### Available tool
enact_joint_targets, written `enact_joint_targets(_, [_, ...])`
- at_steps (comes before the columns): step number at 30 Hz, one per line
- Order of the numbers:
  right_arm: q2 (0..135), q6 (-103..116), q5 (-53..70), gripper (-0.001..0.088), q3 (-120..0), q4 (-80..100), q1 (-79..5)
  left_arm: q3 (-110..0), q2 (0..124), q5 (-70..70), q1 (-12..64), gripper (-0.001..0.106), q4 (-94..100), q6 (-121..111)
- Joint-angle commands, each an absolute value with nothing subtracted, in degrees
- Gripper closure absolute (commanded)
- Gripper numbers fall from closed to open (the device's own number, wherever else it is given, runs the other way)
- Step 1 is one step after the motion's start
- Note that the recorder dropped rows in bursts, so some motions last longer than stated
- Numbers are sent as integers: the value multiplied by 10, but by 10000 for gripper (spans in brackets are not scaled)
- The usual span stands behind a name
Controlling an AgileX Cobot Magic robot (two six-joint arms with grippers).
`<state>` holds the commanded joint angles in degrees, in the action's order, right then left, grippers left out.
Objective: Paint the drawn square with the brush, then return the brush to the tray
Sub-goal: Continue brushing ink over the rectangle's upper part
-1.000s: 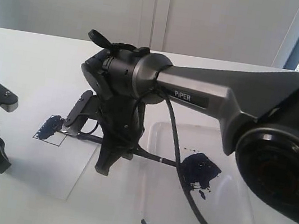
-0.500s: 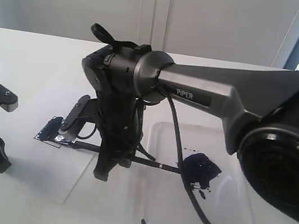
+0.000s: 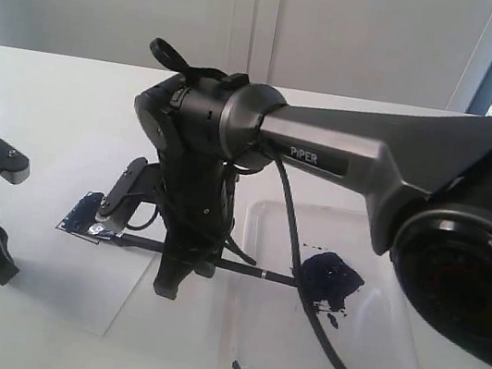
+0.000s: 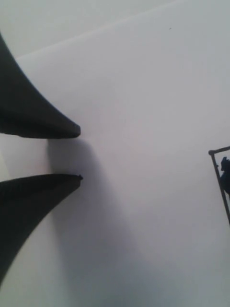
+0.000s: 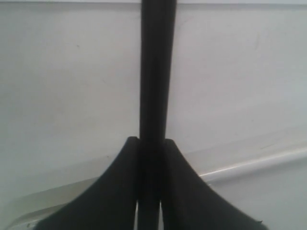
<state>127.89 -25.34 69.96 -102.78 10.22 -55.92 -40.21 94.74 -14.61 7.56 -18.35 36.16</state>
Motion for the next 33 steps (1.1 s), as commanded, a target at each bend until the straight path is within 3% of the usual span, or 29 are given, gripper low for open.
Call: enact_joint_targets(33, [1278, -142, 675, 868, -1028, 245, -559, -402, 947, -147, 76, 722, -184, 362])
